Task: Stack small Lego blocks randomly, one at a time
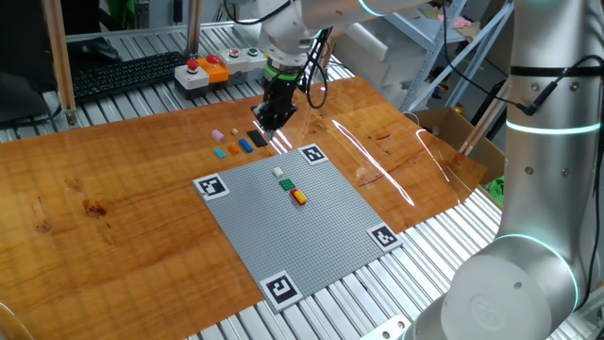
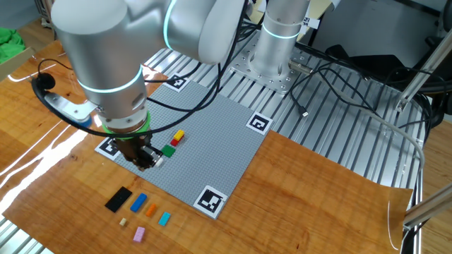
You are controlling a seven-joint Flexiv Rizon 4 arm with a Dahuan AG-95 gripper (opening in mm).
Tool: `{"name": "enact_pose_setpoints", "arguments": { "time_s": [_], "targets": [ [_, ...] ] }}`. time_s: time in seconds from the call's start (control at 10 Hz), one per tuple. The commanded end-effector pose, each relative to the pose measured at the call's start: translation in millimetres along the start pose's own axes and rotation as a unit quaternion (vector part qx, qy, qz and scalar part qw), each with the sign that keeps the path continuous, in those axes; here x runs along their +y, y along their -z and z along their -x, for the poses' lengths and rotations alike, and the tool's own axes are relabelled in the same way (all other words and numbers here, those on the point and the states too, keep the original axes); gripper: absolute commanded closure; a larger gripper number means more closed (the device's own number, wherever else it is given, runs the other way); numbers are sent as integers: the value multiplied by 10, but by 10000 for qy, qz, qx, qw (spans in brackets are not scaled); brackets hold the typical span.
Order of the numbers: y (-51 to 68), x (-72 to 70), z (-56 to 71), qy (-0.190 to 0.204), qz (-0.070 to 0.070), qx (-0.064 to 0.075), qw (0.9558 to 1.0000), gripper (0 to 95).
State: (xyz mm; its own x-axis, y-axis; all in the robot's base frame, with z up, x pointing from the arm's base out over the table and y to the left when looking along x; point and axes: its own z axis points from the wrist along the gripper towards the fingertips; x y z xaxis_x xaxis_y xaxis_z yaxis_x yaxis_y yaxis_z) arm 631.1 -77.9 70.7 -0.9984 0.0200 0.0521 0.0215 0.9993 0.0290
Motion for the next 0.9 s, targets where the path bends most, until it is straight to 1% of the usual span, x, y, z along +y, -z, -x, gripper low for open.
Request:
{"name": "enact_pose_setpoints", "arguments": {
  "time_s": [0.1,0.2,0.4,0.5,0.6,0.7,0.9],
  "targets": [
    [-5,0,3,-12,45,-47,10000,950],
    [-5,0,3,-66,93,2,9999,950],
    [-5,0,3,-116,93,0,9999,950],
    [-5,0,3,-131,87,0,9999,760],
    [-89,-34,37,-156,66,-122,9998,570],
    [-141,-41,100,-139,71,-159,9998,380],
    [-205,-48,232,-70,36,-231,9997,380]
  ]
}}
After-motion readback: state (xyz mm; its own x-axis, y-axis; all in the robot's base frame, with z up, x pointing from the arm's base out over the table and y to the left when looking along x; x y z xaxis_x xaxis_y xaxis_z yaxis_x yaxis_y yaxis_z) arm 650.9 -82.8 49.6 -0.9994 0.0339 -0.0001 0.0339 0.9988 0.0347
